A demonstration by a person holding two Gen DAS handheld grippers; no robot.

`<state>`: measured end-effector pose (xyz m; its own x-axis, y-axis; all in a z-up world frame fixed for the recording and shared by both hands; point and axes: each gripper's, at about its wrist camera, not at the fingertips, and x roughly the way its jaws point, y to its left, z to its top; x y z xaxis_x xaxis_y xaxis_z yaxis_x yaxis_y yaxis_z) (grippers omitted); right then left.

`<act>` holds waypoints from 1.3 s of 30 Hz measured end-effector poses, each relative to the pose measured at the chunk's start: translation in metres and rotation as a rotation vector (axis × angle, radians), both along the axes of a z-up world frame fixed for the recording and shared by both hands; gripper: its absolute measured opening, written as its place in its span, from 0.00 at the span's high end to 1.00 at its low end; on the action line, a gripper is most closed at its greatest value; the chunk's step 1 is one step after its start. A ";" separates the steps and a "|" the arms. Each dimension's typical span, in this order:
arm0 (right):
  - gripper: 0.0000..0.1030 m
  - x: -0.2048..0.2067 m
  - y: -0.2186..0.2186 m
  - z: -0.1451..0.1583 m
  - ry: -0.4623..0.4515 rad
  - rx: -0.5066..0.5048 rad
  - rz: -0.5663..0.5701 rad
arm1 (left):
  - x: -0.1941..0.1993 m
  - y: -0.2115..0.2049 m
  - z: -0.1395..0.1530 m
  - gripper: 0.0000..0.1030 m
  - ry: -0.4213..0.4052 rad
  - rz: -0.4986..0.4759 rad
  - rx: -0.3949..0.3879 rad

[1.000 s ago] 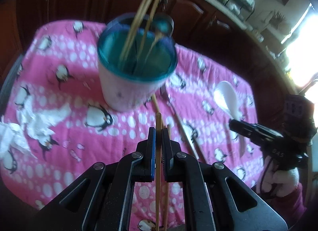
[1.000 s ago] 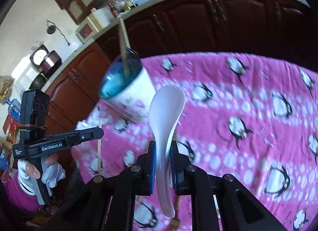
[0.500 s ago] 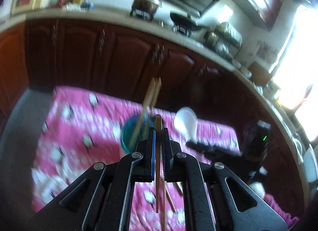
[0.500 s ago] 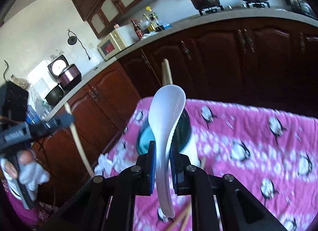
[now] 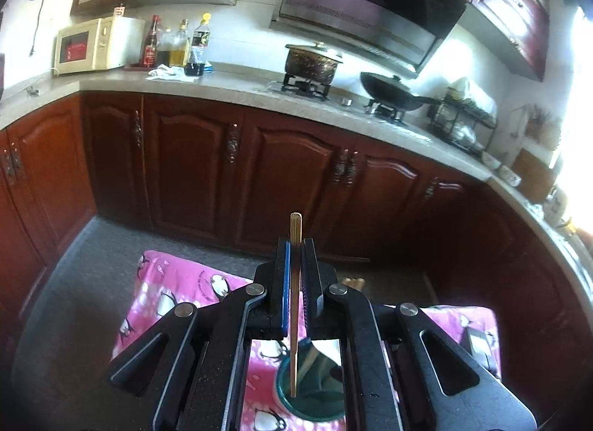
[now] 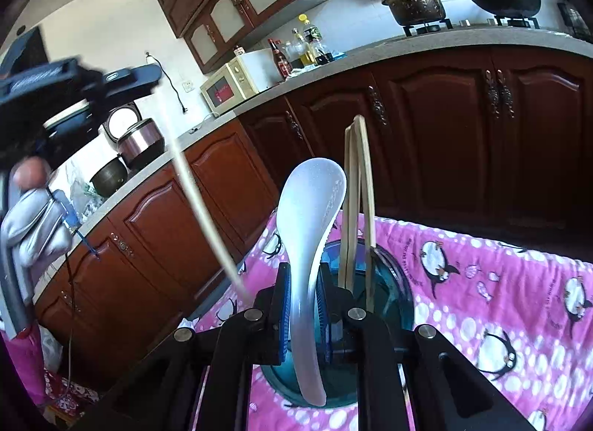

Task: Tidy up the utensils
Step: 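Open both tools to drop the chopstick and spoon into the holder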

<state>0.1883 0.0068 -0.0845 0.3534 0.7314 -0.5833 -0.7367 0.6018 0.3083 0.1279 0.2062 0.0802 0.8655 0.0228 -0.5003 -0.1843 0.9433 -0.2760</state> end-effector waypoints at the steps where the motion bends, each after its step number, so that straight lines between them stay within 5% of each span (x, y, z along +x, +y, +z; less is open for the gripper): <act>1: 0.88 -0.001 0.000 -0.004 -0.016 -0.003 -0.002 | 0.004 0.000 -0.005 0.96 0.007 0.005 0.002; 17: 0.88 -0.011 -0.003 -0.040 -0.064 0.010 -0.058 | 0.020 -0.011 -0.045 0.96 0.073 0.032 0.043; 33: 0.88 -0.034 -0.029 -0.033 -0.083 -0.074 -0.020 | 0.014 -0.021 -0.063 0.96 0.124 0.005 0.024; 39: 0.72 -0.044 -0.043 -0.023 -0.059 -0.083 -0.034 | 0.016 -0.027 -0.075 0.96 0.165 -0.013 0.002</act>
